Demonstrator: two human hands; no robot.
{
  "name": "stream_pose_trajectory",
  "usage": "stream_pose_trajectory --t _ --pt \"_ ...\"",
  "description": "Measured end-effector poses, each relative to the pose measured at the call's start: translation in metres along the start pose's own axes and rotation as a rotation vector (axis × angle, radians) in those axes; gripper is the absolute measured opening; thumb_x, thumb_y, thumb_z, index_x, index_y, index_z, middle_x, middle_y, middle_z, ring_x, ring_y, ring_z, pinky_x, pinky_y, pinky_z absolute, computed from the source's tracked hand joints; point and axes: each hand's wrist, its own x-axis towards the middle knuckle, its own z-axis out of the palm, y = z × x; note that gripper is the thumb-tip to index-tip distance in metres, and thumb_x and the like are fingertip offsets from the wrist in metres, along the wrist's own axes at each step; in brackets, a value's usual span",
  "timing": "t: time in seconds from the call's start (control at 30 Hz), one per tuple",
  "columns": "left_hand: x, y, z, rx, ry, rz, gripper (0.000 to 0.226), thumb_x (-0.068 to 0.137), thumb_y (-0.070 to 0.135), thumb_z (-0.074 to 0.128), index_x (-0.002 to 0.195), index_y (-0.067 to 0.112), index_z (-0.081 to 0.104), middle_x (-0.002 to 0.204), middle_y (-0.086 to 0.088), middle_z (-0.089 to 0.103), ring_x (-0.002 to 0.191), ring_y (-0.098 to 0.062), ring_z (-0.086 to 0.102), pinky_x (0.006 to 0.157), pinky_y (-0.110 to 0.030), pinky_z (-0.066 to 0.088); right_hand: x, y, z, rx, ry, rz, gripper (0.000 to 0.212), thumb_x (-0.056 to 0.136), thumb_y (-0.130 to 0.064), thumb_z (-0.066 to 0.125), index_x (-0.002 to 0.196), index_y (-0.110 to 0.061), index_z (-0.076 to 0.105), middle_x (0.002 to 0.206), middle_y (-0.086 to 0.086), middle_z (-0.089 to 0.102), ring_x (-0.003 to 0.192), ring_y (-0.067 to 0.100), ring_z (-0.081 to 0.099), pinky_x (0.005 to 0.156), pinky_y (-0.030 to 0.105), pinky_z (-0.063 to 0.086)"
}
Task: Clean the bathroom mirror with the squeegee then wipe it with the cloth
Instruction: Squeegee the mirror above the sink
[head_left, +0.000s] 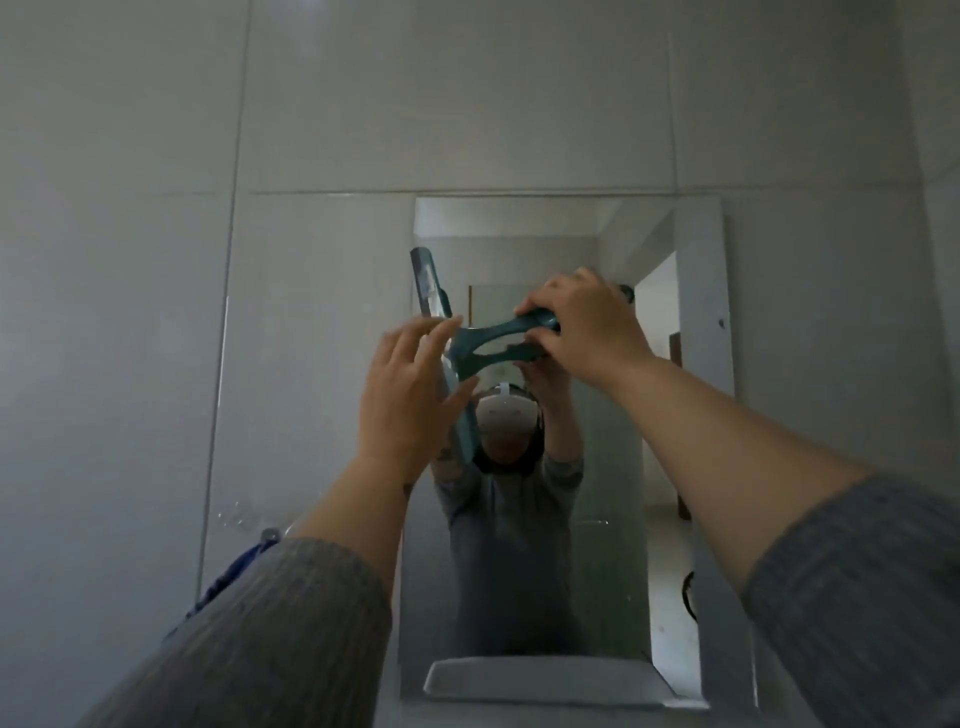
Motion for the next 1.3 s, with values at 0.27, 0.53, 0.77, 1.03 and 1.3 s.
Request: stream_pose_trajectory --t 0.27,0.53,0.77,1.03,1.3 --pt "-0.018 -0.036 0.069 0.104 -0.032 -0.175 0.068 0.086 0.055 0.054 0.137 0.011 0.043 0.142 -0.011 0.047 0.133 -0.028 0.041 0.109 -0.046 0.037 0.103 0.009 0.032 -0.100 0.382 0.116 0.024 0.090 -0.026 0.062 0.114 -0.023 0.065 0.115 0.000 0.065 0.110 0.025 0.051 0.083 0.033 0.026" --pt "-0.025 -0.034 0.091 0.199 -0.096 -0.187 0.085 0.074 0.066 0.062 0.139 0.014 0.045 0.150 -0.010 0.039 0.135 -0.027 0.041 0.104 -0.035 0.028 0.141 -0.008 0.056 -0.093 0.306 0.103 0.026 0.093 -0.024 0.059 0.118 -0.029 0.065 0.114 0.000 0.065 0.108 0.024 0.051 0.087 0.039 0.030" --pt "-0.022 -0.028 0.086 0.180 -0.153 -0.180 0.087 0.083 0.061 0.056 0.149 0.015 0.024 0.159 -0.008 0.016 0.145 -0.024 0.018 0.109 -0.030 0.006 0.125 0.019 0.037 -0.077 0.251 0.204 0.026 0.094 -0.023 0.057 0.118 -0.032 0.064 0.118 0.002 0.062 0.113 0.026 0.049 0.095 0.043 0.028" --pt "-0.014 -0.011 0.079 0.177 -0.272 -0.303 0.086 0.090 0.056 0.049 0.151 0.015 0.005 0.161 -0.006 -0.005 0.147 -0.020 -0.005 0.117 -0.034 0.001 0.094 0.070 0.003 -0.147 0.231 0.347 0.024 0.093 -0.022 0.059 0.114 -0.033 0.065 0.118 0.005 0.063 0.114 0.029 0.049 0.095 0.044 0.029" --pt "-0.006 -0.005 0.075 0.171 -0.332 -0.370 0.089 0.087 0.052 0.057 0.151 0.012 0.008 0.161 -0.007 -0.001 0.147 -0.022 -0.001 0.118 -0.038 0.006 0.055 0.104 -0.023 -0.118 0.230 0.563 0.026 0.092 -0.019 0.060 0.115 -0.030 0.065 0.119 0.006 0.064 0.113 0.030 0.052 0.096 0.044 0.030"
